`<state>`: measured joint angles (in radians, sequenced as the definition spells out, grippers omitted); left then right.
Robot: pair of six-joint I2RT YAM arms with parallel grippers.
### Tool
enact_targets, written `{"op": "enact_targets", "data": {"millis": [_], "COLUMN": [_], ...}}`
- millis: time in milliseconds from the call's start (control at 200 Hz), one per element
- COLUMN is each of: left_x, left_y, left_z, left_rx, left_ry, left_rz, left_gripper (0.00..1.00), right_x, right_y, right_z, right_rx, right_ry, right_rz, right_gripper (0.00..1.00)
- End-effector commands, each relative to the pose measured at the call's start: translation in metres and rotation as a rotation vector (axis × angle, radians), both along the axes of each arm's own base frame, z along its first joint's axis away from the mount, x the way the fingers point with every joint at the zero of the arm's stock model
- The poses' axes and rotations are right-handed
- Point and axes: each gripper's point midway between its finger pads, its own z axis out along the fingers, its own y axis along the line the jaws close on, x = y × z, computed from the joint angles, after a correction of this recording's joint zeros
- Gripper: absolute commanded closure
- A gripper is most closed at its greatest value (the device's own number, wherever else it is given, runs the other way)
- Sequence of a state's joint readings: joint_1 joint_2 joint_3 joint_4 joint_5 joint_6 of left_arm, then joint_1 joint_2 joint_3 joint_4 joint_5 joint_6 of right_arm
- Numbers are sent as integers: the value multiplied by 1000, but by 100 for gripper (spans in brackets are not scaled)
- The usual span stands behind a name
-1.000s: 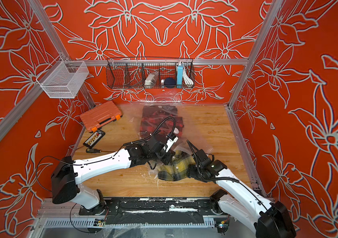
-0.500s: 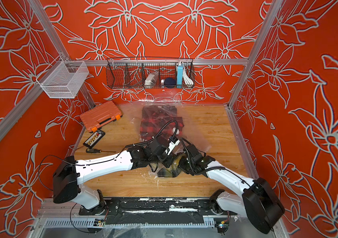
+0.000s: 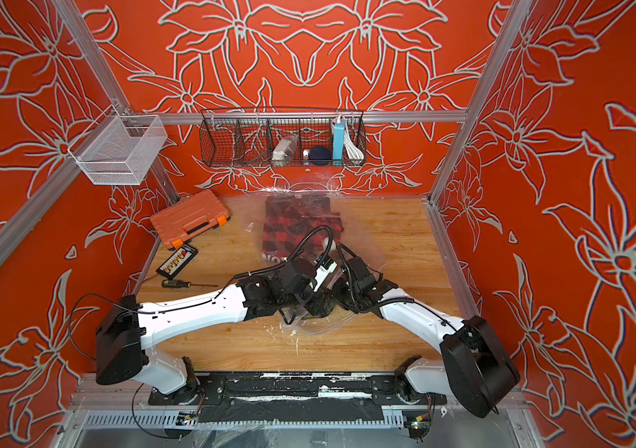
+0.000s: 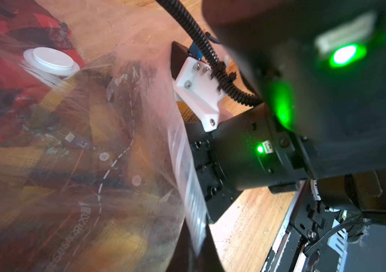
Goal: Place the folded shirt into the vacuum bag
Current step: Place the shirt in the vacuum bag.
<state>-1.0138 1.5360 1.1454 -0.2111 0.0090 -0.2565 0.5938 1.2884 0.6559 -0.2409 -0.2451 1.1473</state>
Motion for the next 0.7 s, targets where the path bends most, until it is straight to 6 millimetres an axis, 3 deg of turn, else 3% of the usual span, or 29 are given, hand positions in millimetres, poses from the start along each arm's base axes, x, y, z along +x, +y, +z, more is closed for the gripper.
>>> {"op": "enact_targets", "data": {"millis": [0, 145, 250, 400, 545, 610, 691], "left_x": [-17, -27, -38, -41, -33, -28, -25], "left_y": [-15, -23, -27, -16, -3, 2, 6], "left_z": [26, 28, 25, 10, -10, -15, -16], "left_rx": [-104, -126, -111, -80, -7, 5, -1], "left_ry": [6, 32, 38, 44, 27, 23, 30], "left_rz": [-66, -94, -123, -94, -46, -29, -12], "left_gripper": [100, 100, 100, 100, 100, 100, 98], "right_x": [5, 7, 30, 65, 56, 45, 32], "right_y": [-7, -7, 2, 21, 17, 10, 9], "right_z": [-8, -22, -16, -1, -8, -12, -10], "right_rx": [-16, -22, -15, 18, 15, 2, -14], "right_ry": [-32, -31, -89, -168, -147, -141, -128], "right_rz": [-35, -47, -58, -65, -60, -49, 33], "right_gripper": [83, 86, 87, 88, 86, 77, 54]}}
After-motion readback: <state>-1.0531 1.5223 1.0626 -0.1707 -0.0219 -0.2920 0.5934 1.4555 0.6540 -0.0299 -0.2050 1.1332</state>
